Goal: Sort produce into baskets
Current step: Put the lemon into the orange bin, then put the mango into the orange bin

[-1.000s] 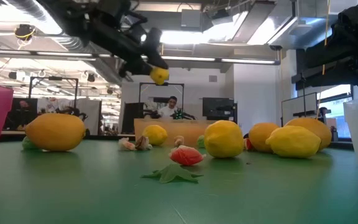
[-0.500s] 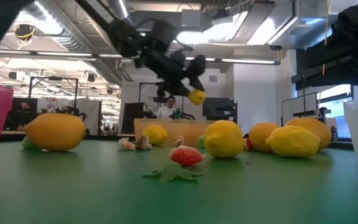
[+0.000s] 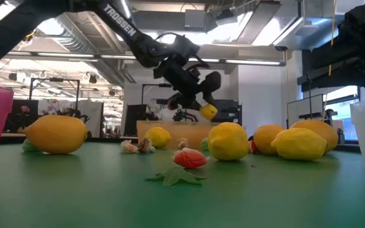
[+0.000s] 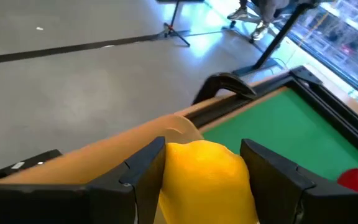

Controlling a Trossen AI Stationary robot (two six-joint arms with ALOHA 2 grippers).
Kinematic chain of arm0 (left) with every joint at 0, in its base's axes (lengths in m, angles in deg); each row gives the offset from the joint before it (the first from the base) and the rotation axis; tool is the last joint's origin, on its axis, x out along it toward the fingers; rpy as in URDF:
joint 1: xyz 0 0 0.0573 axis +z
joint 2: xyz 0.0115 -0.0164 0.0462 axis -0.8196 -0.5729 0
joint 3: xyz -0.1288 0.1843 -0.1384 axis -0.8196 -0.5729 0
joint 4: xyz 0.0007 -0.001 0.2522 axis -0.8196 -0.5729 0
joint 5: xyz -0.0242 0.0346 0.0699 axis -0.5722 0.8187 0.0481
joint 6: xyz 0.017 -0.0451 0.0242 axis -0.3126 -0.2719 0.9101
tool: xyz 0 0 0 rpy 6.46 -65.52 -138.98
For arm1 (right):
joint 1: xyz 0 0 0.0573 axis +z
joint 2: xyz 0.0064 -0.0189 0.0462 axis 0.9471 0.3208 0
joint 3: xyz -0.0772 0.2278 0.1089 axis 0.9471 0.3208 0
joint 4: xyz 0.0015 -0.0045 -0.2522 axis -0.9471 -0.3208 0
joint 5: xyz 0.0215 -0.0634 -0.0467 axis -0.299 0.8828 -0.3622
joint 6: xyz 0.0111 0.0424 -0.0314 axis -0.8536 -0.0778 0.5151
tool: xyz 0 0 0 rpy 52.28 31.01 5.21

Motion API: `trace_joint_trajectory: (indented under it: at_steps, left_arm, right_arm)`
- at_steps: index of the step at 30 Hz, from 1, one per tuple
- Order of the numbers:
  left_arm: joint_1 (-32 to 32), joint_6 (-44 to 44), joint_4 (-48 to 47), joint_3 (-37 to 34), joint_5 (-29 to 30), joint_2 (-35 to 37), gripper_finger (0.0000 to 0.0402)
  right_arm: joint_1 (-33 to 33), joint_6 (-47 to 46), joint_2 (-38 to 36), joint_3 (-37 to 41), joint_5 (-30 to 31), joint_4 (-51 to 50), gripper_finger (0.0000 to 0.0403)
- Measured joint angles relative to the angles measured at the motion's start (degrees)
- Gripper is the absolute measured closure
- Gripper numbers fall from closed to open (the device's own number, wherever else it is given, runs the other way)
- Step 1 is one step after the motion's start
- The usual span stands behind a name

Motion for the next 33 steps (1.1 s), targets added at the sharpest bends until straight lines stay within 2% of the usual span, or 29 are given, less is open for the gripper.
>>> trace_joint_trajectory:
  at_steps: [8,13,19,22,26,33]
  left_arm:
    - [0.8,1.2,0.0,0.0,-1.6,0.0,0.0199]
    - [1.1,4.3,0.4,0.0,-4.3,0.0,0.0148]
    - [1.7,0.6,0.6,0.0,-5.2,0.0,0.0095]
    - [2.2,-1.6,0.4,0.0,-12.0,0.7,0.0088]
    - [2.0,4.8,-1.8,0.0,-25.0,4.5,0.0087]
    - [-2.8,17.4,-18.0,0.1,-29.4,15.1,0.0087]
  right_arm:
    - [0.0,0.0,0.0,0.0,0.0,0.0,0.0066]
    - [0.0,0.0,0.0,0.0,0.0,0.0,0.0066]
    - [0.0,0.0,0.0,0.0,0.0,0.0,0.0066]
    - [0.0,0.0,0.0,0.0,-0.1,-0.1,0.0066]
    - [0.0,0.0,0.0,0.0,-0.1,-0.1,0.0066]
    - [0.0,0.1,0.0,0.0,-0.1,-0.2,0.0066]
